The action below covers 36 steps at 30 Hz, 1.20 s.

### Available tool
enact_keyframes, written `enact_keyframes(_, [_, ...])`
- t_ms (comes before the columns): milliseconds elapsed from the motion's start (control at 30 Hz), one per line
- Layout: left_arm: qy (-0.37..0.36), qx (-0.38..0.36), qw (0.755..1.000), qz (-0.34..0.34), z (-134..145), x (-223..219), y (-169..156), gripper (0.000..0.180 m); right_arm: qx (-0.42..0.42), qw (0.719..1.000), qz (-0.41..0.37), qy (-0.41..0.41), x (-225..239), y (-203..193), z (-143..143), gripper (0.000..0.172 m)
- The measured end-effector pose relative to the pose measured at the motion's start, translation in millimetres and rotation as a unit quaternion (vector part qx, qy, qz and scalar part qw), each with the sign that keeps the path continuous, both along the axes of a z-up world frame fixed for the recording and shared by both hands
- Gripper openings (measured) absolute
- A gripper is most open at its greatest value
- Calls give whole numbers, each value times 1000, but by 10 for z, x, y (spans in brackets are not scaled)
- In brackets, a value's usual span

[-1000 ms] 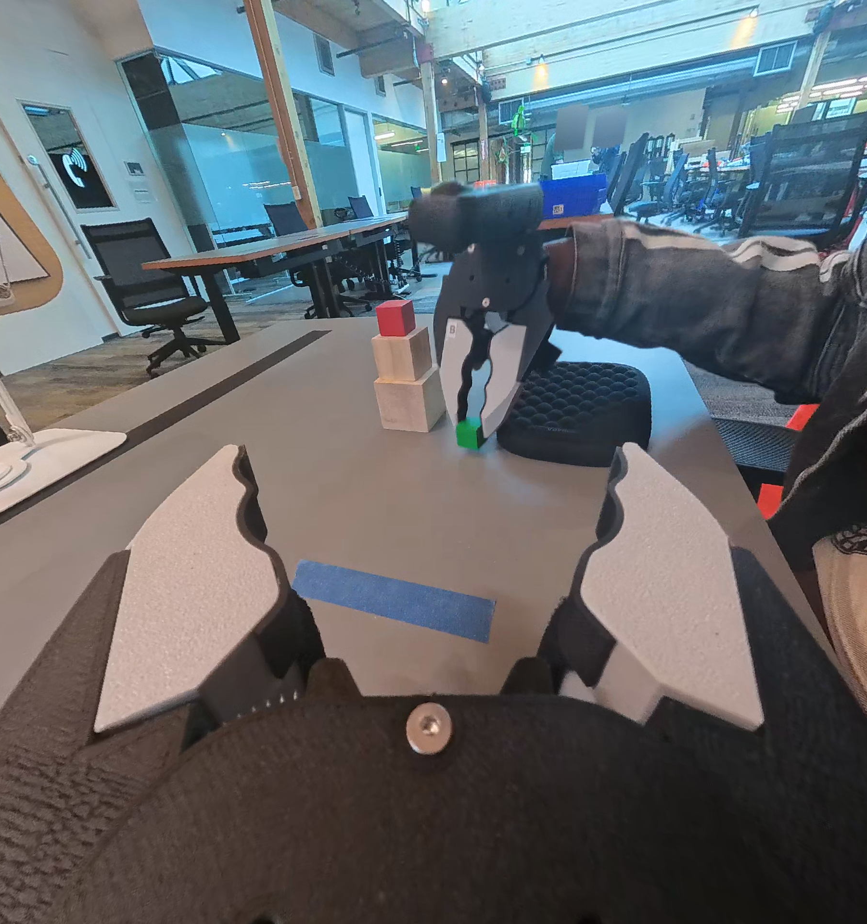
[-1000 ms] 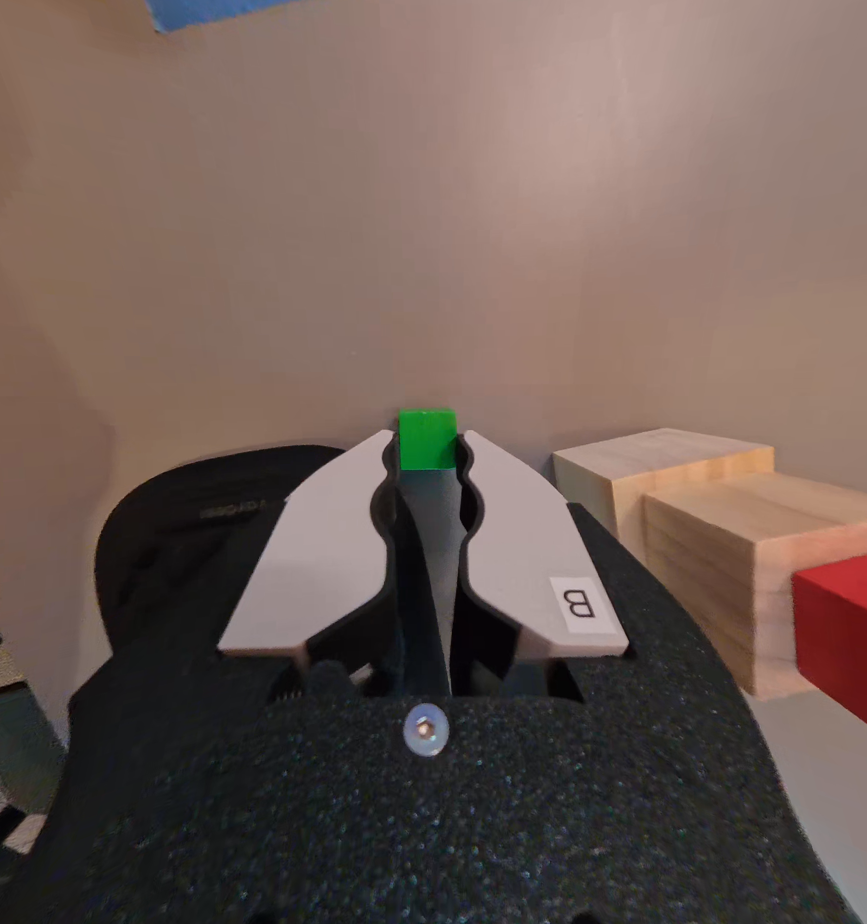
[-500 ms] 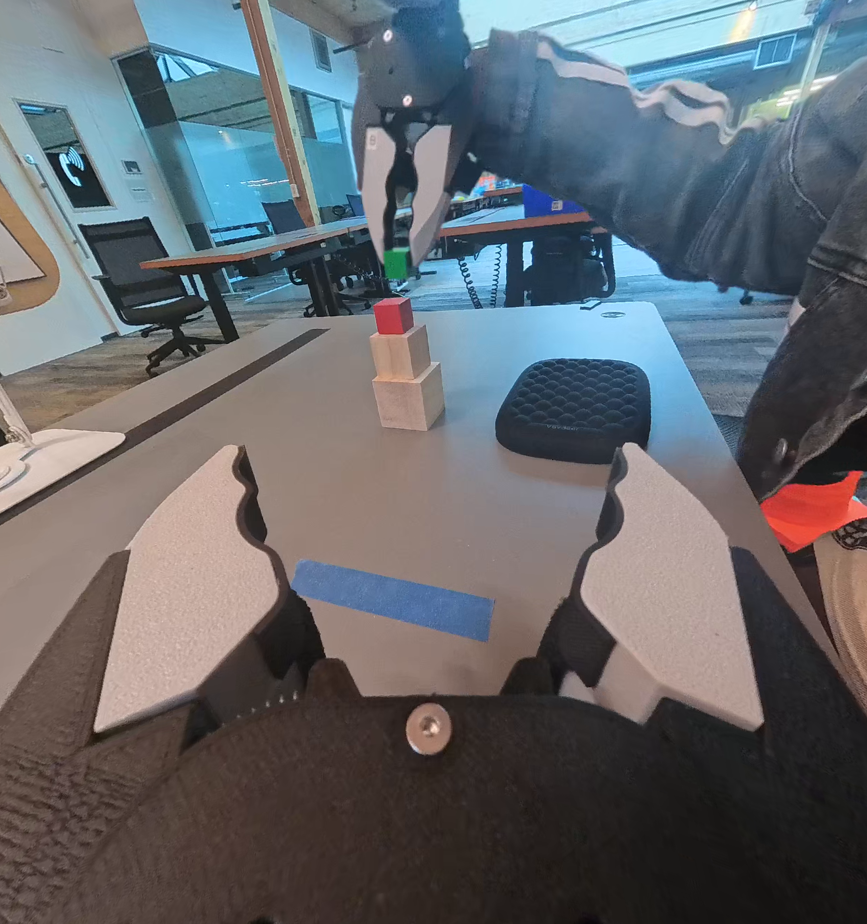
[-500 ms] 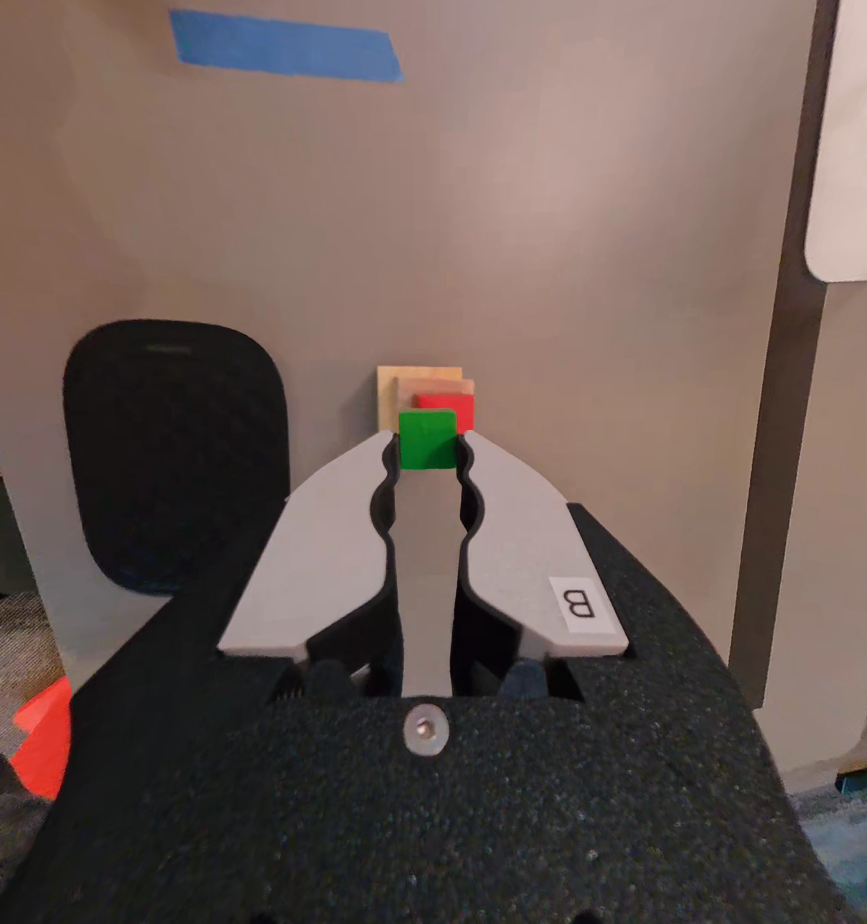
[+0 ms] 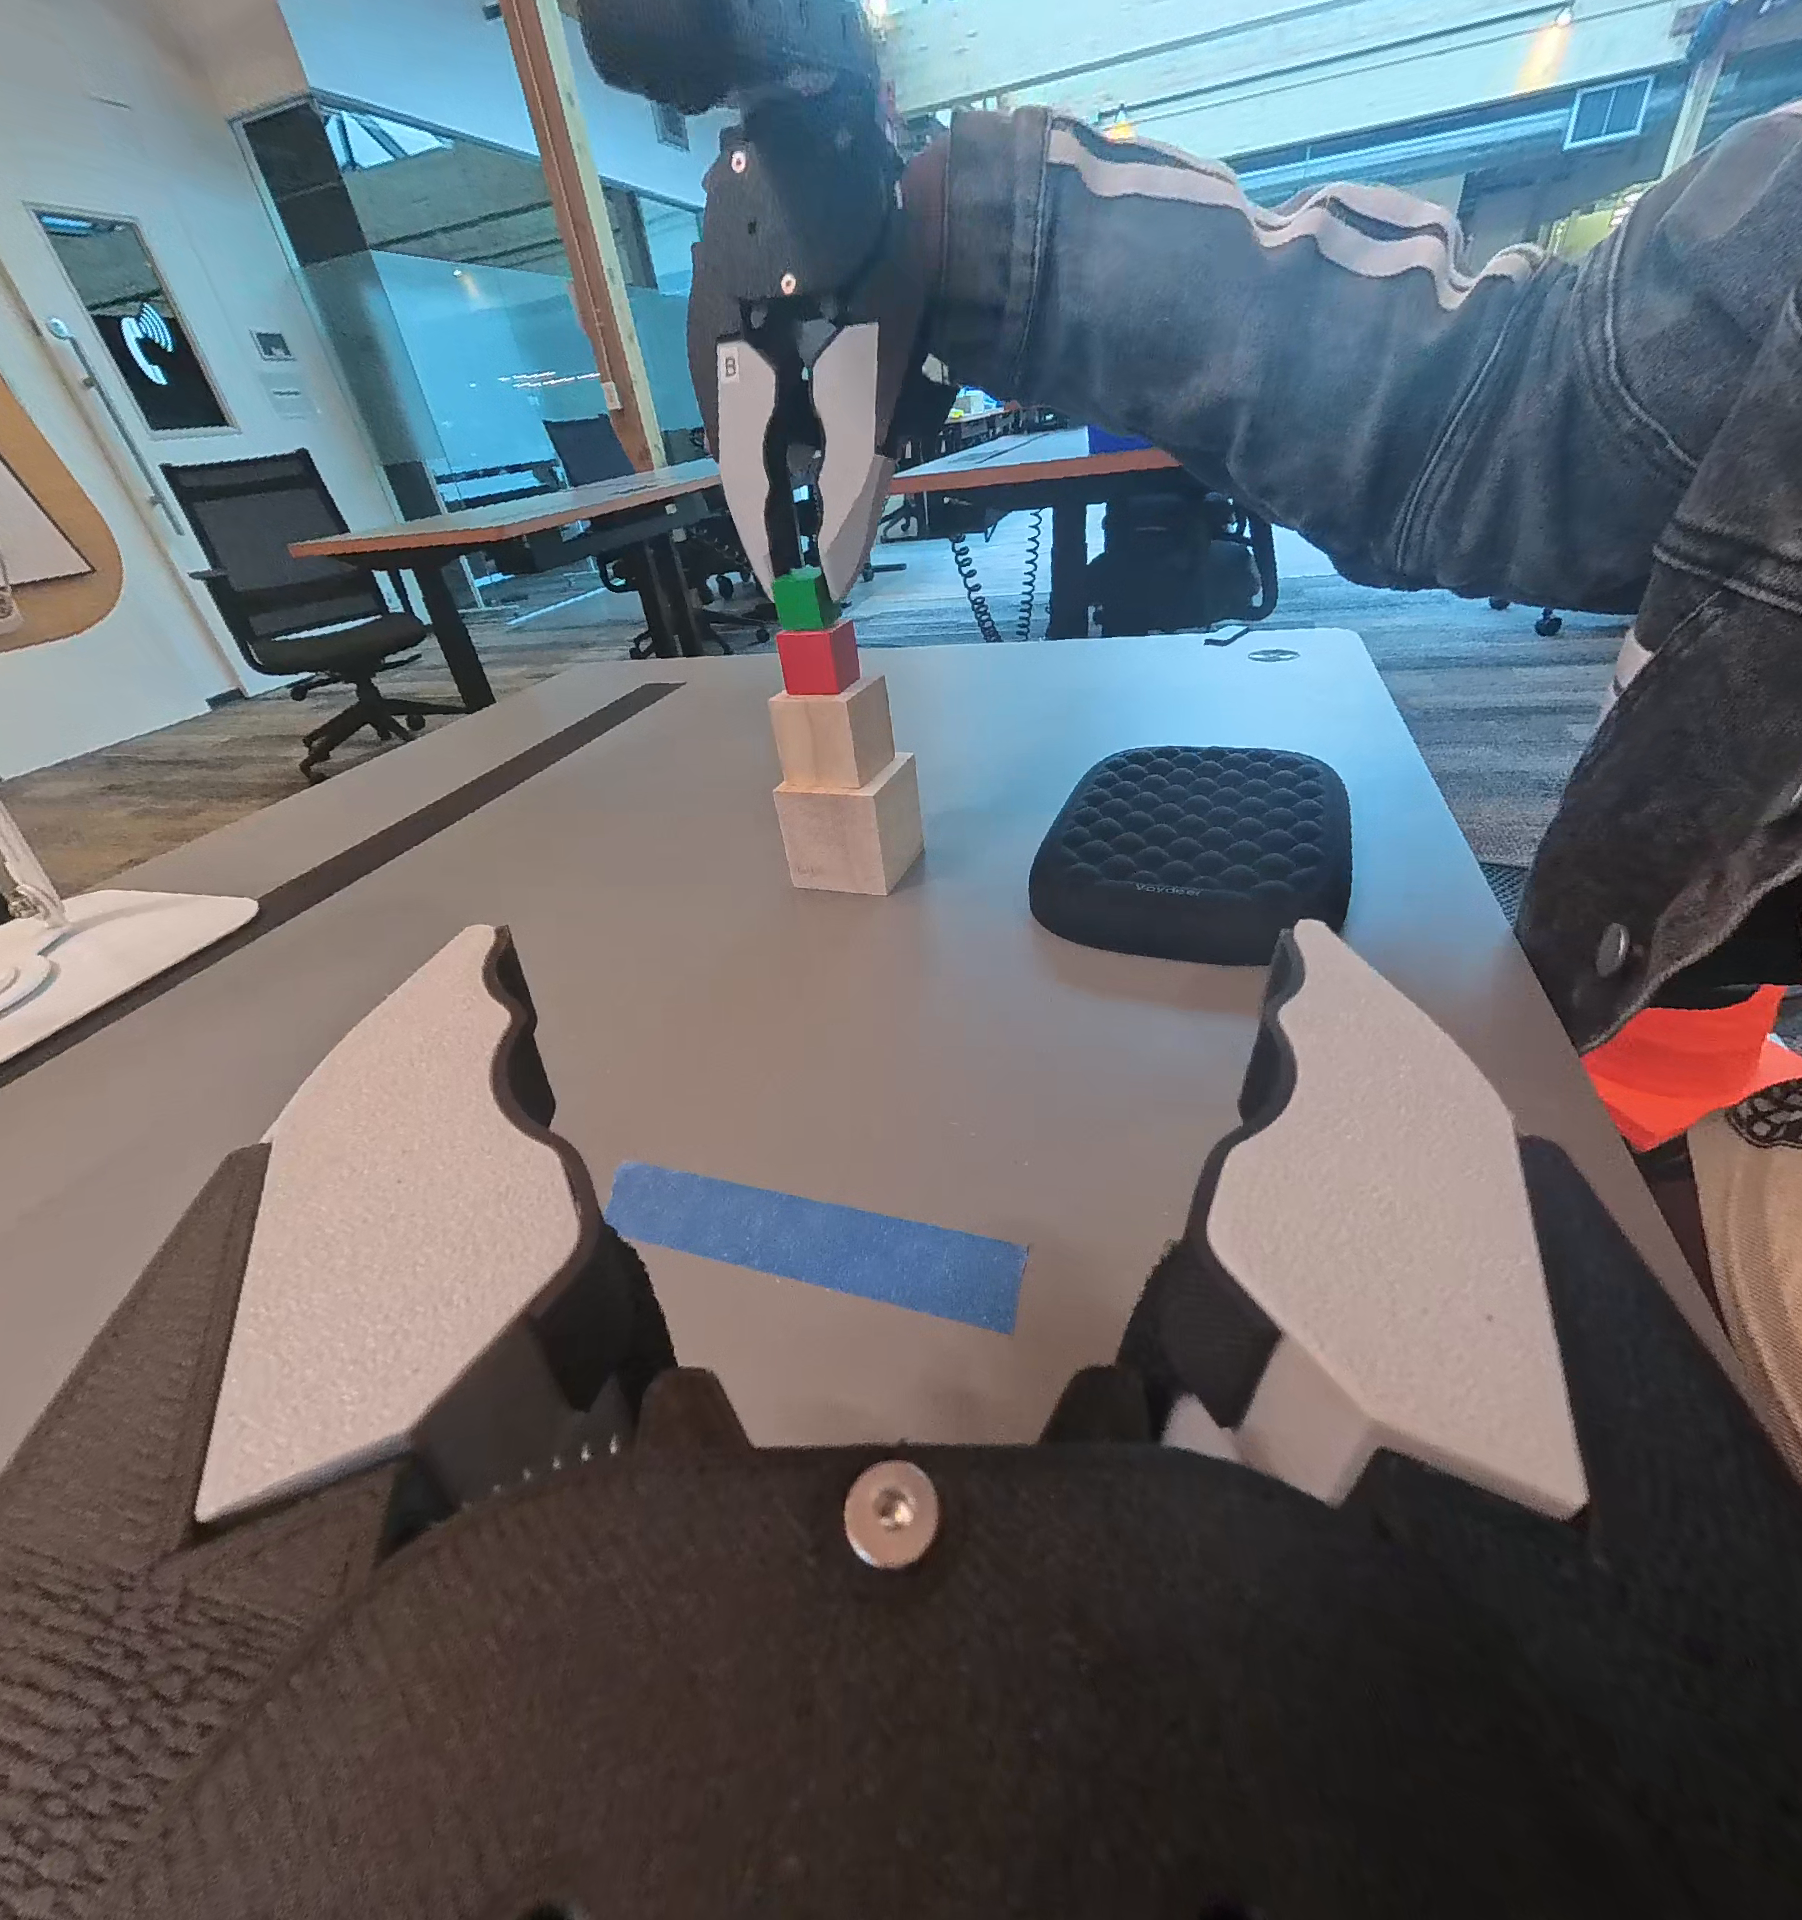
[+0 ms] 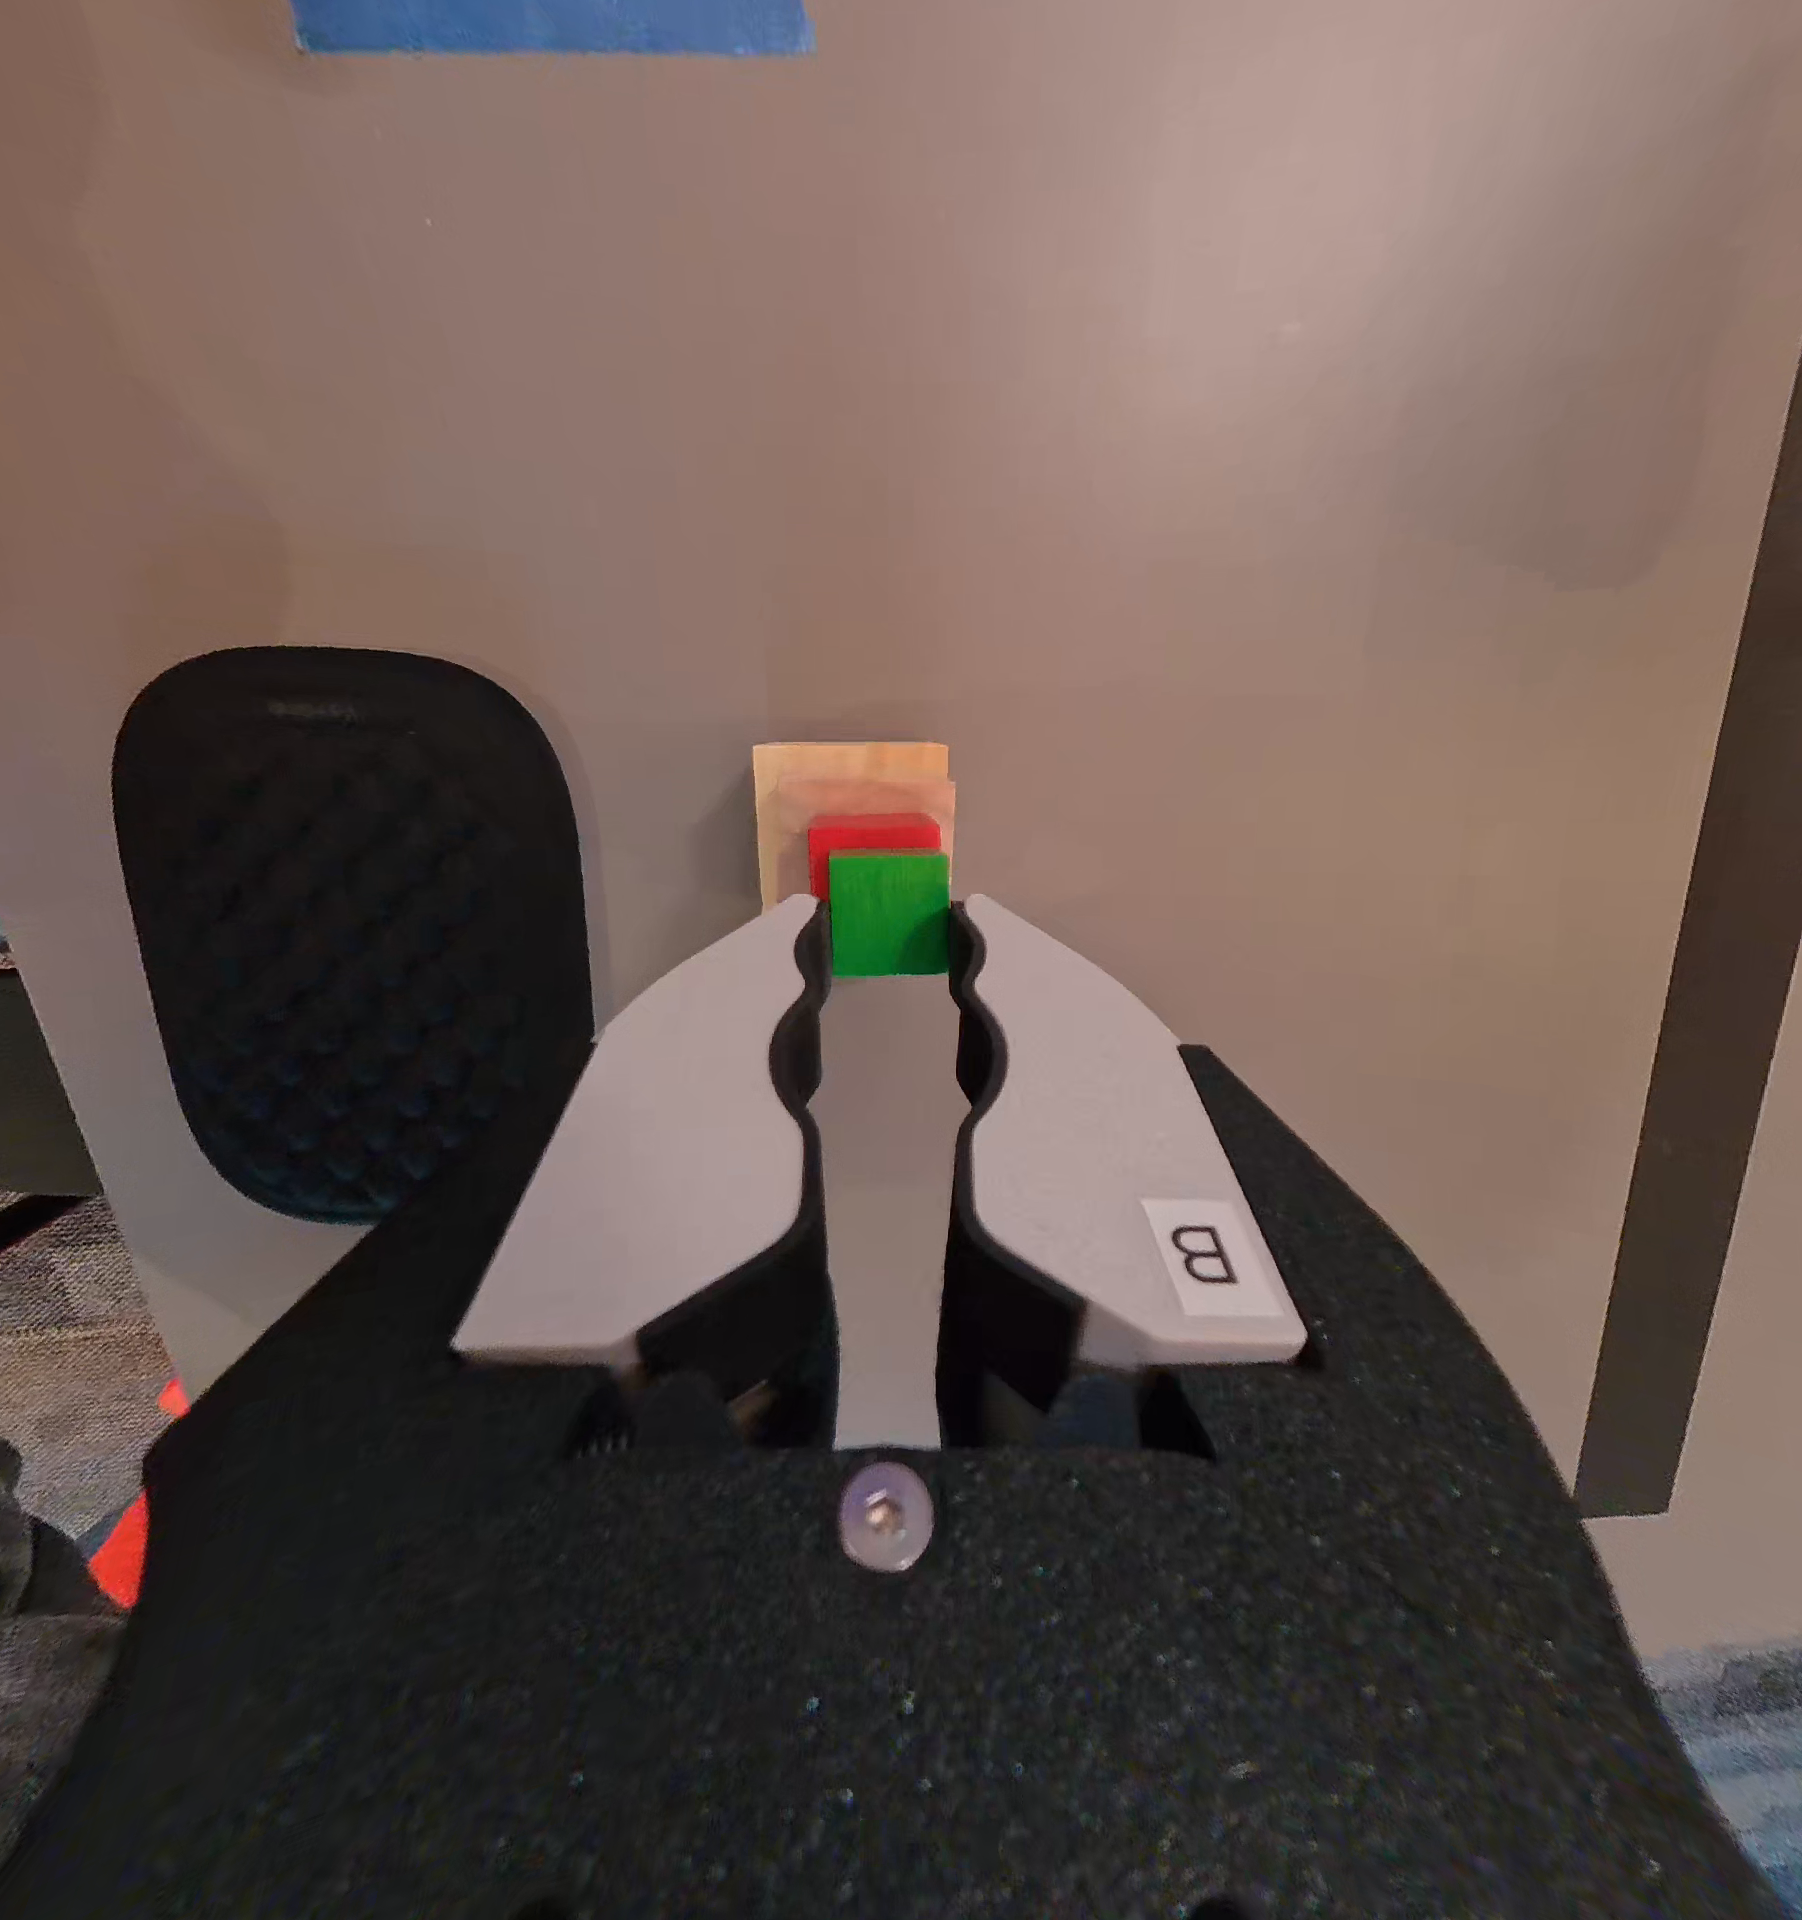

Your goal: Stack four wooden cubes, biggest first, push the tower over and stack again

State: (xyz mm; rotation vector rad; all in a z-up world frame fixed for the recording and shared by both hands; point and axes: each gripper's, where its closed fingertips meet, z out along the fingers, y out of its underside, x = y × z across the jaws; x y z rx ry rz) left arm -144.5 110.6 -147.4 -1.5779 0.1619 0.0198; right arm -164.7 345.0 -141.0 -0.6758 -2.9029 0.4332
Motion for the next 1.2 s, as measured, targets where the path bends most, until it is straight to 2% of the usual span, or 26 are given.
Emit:
enact_keyframes(133, [0, 0, 1000, 0, 1, -2, 2, 130, -7, 1000, -3, 0, -3, 1, -5, 22])
enact_keyframes(367, [-1, 1, 1000, 1, 5, -5, 2, 130, -24, 999, -33, 31, 51, 83, 75, 42])
enact_keyframes(400, [-1, 1, 1000, 1, 5, -5, 2, 130, -27, 998, -42, 38, 79, 121, 79, 41])
enact_keyframes(433, [-1, 1, 1000, 1, 4, -6, 3, 130, -30, 997, -50, 42, 118, 164, 71, 29])
enact_keyframes(467, [-1, 0, 1000, 1, 4, -5, 3, 130, -35, 997, -56, 41, 166, 202, 45, 6])
enact_keyframes(500, [0, 0, 1000, 1, 3, -3, 5, 130, -45, 996, -59, 39, 215, 222, 4, 0])
enact_keyframes(633, [0, -1, 1000, 2, 0, -7, 7, 130, -59, 995, -79, 19, 363, 302, -288, 0])
enact_keyframes(833, [-3, 1, 1000, 3, 5, -16, 8, 130, -59, 992, -108, 30, 268, 362, -615, 0])
enact_keyframes(1200, [-1, 1, 1000, 2, 1, -9, 10, 130, -72, 995, -58, 44, 55, -21, -540, 0])
